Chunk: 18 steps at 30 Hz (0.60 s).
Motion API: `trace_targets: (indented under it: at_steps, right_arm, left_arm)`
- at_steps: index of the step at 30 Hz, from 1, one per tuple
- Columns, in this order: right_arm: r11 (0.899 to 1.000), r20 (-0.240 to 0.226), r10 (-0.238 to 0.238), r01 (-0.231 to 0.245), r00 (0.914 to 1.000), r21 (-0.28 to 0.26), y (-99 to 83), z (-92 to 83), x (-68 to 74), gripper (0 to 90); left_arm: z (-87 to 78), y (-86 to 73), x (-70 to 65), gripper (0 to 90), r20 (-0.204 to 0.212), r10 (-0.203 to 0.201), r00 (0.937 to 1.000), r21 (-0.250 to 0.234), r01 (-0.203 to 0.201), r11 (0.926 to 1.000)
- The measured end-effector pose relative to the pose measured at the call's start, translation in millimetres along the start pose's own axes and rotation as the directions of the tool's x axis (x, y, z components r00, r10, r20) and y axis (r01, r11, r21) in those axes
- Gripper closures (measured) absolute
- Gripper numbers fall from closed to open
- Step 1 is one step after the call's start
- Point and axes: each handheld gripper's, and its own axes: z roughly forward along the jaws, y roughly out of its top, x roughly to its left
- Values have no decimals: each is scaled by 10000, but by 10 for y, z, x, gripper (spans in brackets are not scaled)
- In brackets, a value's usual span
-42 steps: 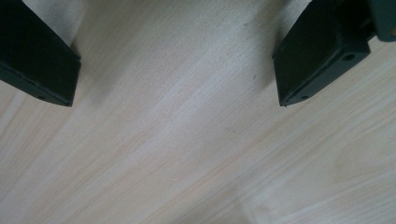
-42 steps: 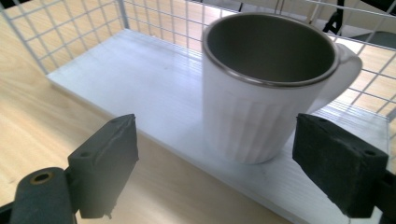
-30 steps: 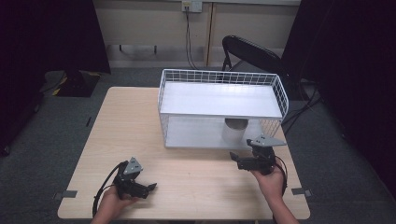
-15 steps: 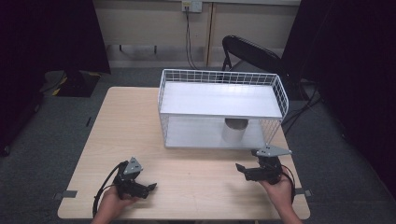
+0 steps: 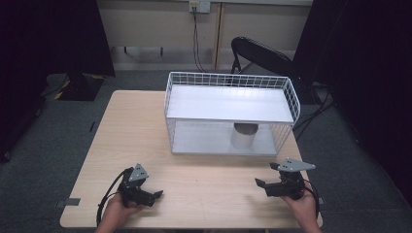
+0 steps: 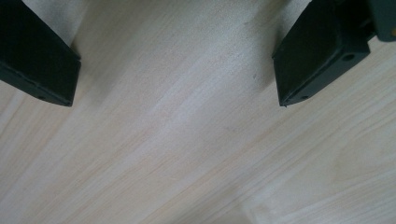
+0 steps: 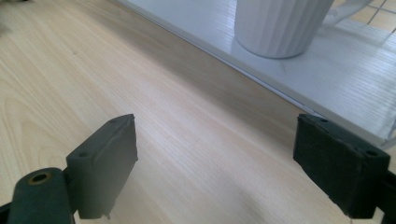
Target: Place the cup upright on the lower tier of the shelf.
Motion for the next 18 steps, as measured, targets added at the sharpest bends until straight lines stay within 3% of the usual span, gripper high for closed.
trace_targets:
  at_steps: [4,11,18]
  right_arm:
    - [10000,14,-7,7,10000,65,-43,-40,-26,131]
    - [9993,527,-242,227,9983,304,-128,-135,-103,140]
    - [9989,573,-282,260,9980,386,-230,-198,-156,140]
  left_arm:
    - [0,0,0,0,-3,0,10000,-1,0,10000]
    - [0,0,0,0,4,1,10000,-2,-1,10000]
    - [0,0,0,0,-2,-3,10000,-3,3,10000]
